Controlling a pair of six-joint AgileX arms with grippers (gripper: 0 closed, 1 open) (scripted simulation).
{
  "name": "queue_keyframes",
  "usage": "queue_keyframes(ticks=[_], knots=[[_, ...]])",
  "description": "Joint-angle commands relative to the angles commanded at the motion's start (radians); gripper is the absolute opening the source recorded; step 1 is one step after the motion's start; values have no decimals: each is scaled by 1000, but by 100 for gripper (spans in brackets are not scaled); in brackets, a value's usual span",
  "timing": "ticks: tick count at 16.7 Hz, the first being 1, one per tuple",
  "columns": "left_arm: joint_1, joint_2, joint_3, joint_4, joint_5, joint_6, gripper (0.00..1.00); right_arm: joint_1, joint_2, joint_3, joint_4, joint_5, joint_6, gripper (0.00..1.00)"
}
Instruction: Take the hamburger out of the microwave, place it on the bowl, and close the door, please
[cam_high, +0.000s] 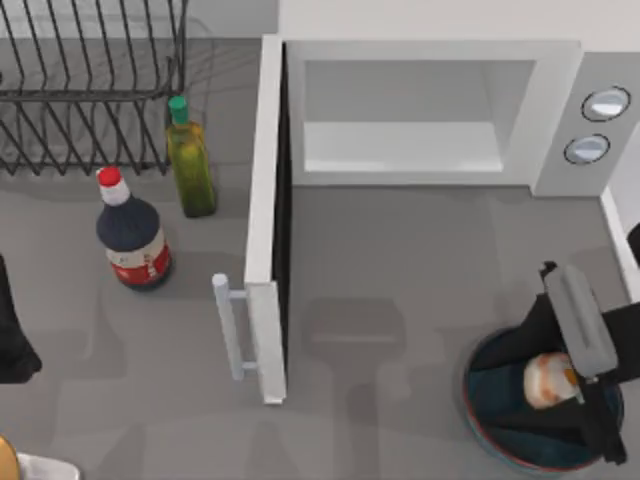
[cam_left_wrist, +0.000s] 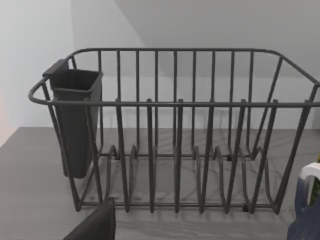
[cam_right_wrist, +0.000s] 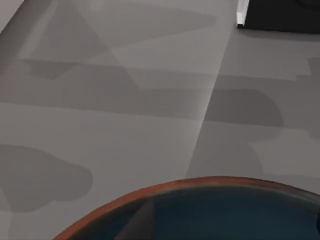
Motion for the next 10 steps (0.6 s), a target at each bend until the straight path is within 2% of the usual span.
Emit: queue_keyframes(ticks=[6,10], knots=[[0,0,0,0,0,0,100,14,6,-14,38,0,34,0],[0,0,0,0,0,0,100,14,6,-14,38,0,34,30]])
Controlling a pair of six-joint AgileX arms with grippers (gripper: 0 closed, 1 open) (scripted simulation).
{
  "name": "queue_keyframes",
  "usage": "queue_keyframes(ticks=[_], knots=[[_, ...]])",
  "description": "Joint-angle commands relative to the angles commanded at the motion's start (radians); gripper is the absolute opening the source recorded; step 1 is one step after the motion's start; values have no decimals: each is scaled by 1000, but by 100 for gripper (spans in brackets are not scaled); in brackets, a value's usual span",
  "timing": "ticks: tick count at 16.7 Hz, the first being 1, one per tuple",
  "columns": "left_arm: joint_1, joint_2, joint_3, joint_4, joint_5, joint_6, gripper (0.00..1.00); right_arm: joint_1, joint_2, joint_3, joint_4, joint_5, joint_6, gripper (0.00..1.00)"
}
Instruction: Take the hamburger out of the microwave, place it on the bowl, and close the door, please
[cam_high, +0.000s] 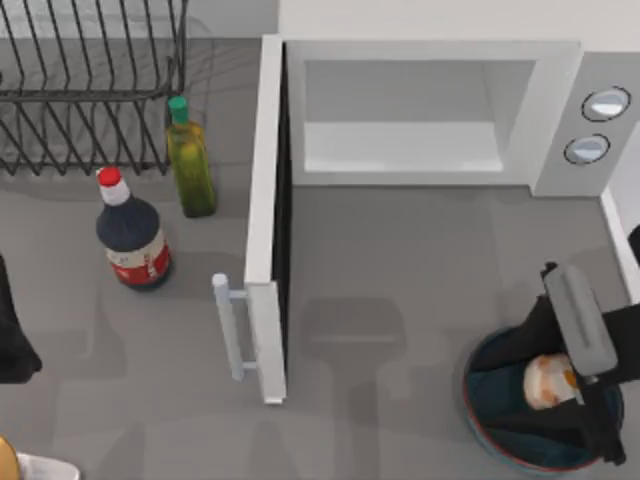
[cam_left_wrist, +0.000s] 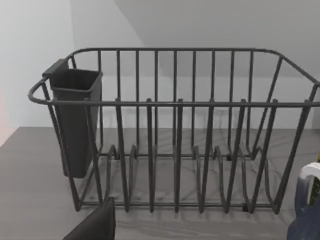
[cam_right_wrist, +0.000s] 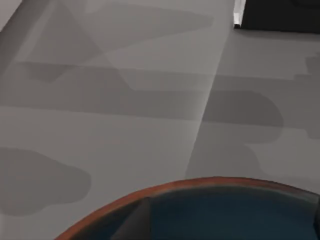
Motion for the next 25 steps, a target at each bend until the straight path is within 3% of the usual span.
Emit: queue_keyframes(ticks=[9,17,20,25], knots=[[0,0,0,0,0,0,100,0,0,0,0,0,0,98],[0,0,0,0,0,0,100,0,0,0,0,0,0,100],[0,0,0,0,0,0,100,-59,-50,13,-49,-2,-17,100],[0,0,0,0,0,0,100,-81,-264,-93,9,107,163,100]])
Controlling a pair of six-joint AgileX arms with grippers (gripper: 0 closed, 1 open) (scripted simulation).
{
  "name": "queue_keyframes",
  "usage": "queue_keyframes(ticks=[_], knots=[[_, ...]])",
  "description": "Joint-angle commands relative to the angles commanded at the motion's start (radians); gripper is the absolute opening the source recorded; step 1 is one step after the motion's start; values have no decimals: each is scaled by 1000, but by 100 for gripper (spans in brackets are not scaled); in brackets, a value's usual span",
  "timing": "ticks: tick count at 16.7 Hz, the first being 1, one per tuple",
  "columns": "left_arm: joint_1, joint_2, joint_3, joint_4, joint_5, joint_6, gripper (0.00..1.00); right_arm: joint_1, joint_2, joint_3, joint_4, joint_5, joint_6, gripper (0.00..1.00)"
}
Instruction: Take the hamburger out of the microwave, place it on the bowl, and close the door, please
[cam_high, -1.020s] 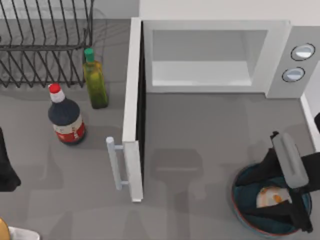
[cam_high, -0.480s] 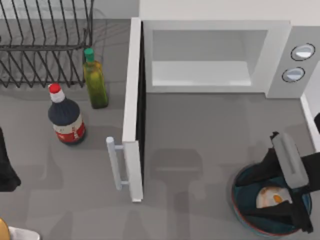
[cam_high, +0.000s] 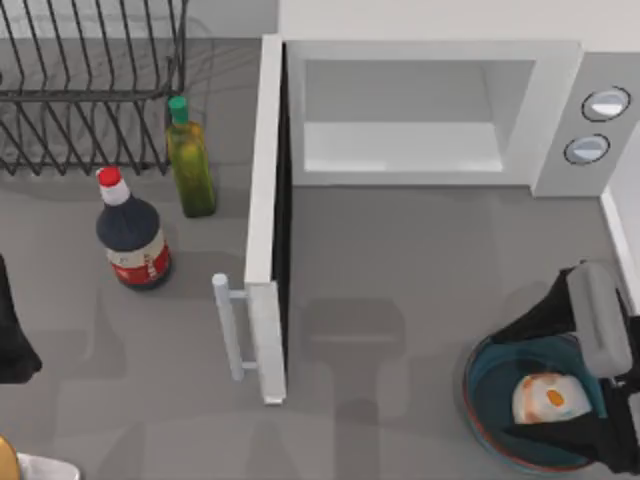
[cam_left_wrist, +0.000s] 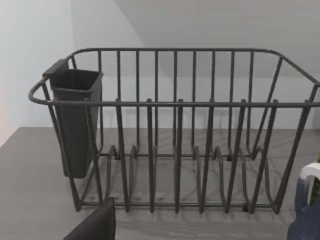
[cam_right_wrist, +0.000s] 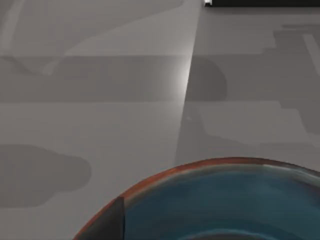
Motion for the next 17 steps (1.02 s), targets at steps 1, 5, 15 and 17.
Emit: queue_keyframes(ticks=[1,5,15,17], knots=[[0,0,0,0,0,0,100,-7,-74,-32,17,38,58,100],[0,0,0,0,0,0,100,-37,-462,-176,87,233,336,100],[0,0,0,0,0,0,100,-105,-1444,-503,217,881,1105,100],[0,0,0,0,0,0,100,-111,-1540,-536,226,967,1195,100]])
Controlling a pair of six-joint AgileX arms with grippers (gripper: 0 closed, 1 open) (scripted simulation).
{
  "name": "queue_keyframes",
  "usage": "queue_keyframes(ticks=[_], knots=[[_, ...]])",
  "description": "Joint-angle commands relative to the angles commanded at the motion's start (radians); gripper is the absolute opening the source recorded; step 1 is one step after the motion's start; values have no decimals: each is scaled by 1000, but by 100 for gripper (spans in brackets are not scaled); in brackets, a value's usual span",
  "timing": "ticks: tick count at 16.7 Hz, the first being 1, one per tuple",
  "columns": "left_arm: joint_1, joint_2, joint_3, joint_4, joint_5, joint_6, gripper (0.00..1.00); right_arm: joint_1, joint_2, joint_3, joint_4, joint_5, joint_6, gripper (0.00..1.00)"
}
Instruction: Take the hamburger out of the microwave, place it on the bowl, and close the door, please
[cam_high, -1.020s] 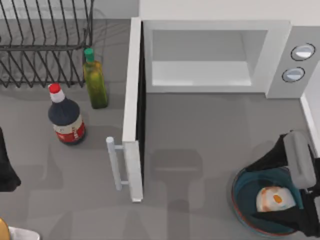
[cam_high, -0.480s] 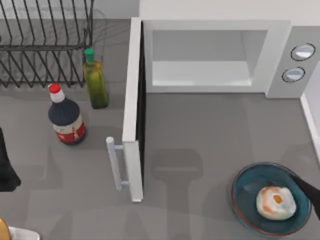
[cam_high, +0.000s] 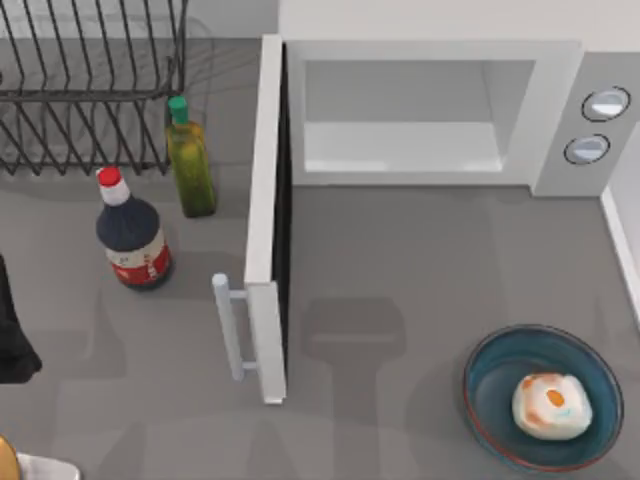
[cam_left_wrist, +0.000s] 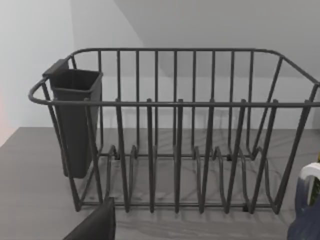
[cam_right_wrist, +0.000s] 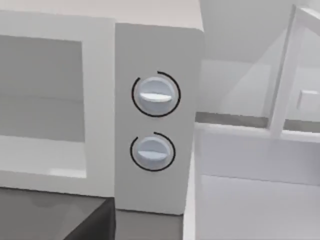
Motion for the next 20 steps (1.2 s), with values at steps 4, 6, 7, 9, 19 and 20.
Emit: queue_keyframes(ticks=[4,6,7,9,19,20], knots=[[0,0,0,0,0,0,100,-3,-66,-19,3,58,60,100],[0,0,0,0,0,0,100,-3,-66,-19,3,58,60,100],[0,0,0,0,0,0,100,-3,-66,-19,3,58,60,100],[0,0,0,0,0,0,85,-3,-66,-19,3,58,60,100],[0,0,0,0,0,0,10,-3,-66,-19,3,58,60,100],[0,0,0,0,0,0,2,-3,-66,-19,3,58,60,100]])
